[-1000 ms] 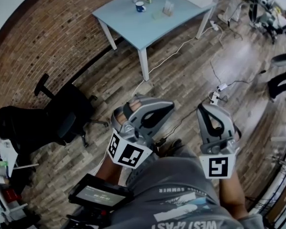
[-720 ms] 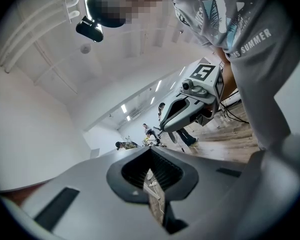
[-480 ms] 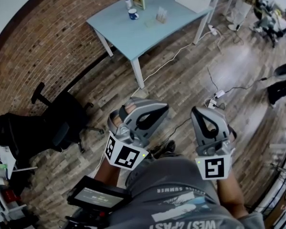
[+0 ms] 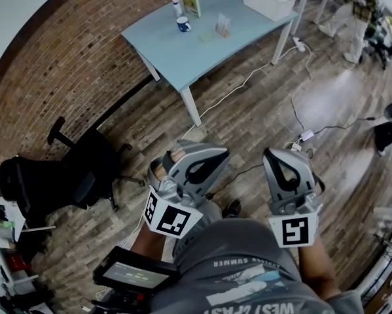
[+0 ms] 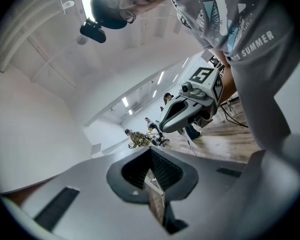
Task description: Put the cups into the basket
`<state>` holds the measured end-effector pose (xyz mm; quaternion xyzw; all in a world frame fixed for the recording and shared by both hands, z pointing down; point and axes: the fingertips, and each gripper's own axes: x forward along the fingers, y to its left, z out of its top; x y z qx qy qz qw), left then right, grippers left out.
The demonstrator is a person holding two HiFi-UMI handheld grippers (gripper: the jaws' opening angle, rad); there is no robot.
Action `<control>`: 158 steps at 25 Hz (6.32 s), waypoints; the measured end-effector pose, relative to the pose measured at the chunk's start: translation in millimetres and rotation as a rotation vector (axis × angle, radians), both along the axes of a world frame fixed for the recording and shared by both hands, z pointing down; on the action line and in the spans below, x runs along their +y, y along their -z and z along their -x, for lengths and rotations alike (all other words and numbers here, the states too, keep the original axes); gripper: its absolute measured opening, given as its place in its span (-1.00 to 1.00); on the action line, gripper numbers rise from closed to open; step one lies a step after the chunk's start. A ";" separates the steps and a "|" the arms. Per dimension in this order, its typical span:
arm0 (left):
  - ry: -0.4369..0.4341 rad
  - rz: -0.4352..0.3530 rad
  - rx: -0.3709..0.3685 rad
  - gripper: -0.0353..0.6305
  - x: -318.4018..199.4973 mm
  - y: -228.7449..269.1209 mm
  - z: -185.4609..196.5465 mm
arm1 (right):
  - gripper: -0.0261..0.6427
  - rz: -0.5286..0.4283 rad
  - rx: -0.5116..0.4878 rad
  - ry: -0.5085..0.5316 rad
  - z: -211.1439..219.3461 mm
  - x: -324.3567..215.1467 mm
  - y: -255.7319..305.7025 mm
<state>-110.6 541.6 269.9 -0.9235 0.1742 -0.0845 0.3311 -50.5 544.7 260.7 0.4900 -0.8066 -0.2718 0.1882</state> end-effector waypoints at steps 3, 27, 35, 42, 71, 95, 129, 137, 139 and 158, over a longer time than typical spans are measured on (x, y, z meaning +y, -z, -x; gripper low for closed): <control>0.006 0.009 0.010 -0.89 -16.1 2.9 1.0 | -0.89 0.011 -0.003 0.004 0.5 -13.6 -2.3; -0.123 0.018 0.034 -0.89 -158.8 4.5 35.7 | -0.89 -0.001 0.020 -0.141 33.4 -147.3 6.8; -0.138 0.060 0.035 -0.89 -175.8 -8.0 20.4 | -0.89 0.018 0.036 -0.151 16.7 -165.4 2.6; -0.083 0.063 0.033 -0.89 -208.8 -7.3 -20.3 | -0.89 0.039 0.011 -0.096 -22.4 -197.2 -4.3; 0.023 0.077 -0.014 -0.89 -332.0 -8.3 -101.5 | -0.89 0.058 -0.031 0.000 -114.8 -334.1 -8.6; -0.014 0.079 0.039 -0.89 -461.1 -8.7 -54.0 | -0.89 0.061 0.019 -0.061 -74.3 -450.4 -2.3; 0.085 0.119 -0.008 -0.89 -572.6 -23.7 -79.4 | -0.89 0.141 -0.012 0.054 -98.7 -582.7 -28.1; 0.040 0.153 -0.006 -0.89 -599.5 -38.3 -50.2 | -0.89 0.166 0.013 0.015 -67.1 -607.3 -35.0; 0.031 0.154 -0.005 -0.89 -604.5 -39.8 -47.7 | -0.89 0.173 0.019 0.001 -68.1 -611.4 -38.2; 0.092 0.226 -0.043 -0.89 -642.7 -63.3 -96.4 | -0.89 0.318 0.017 0.058 -116.3 -676.4 -103.3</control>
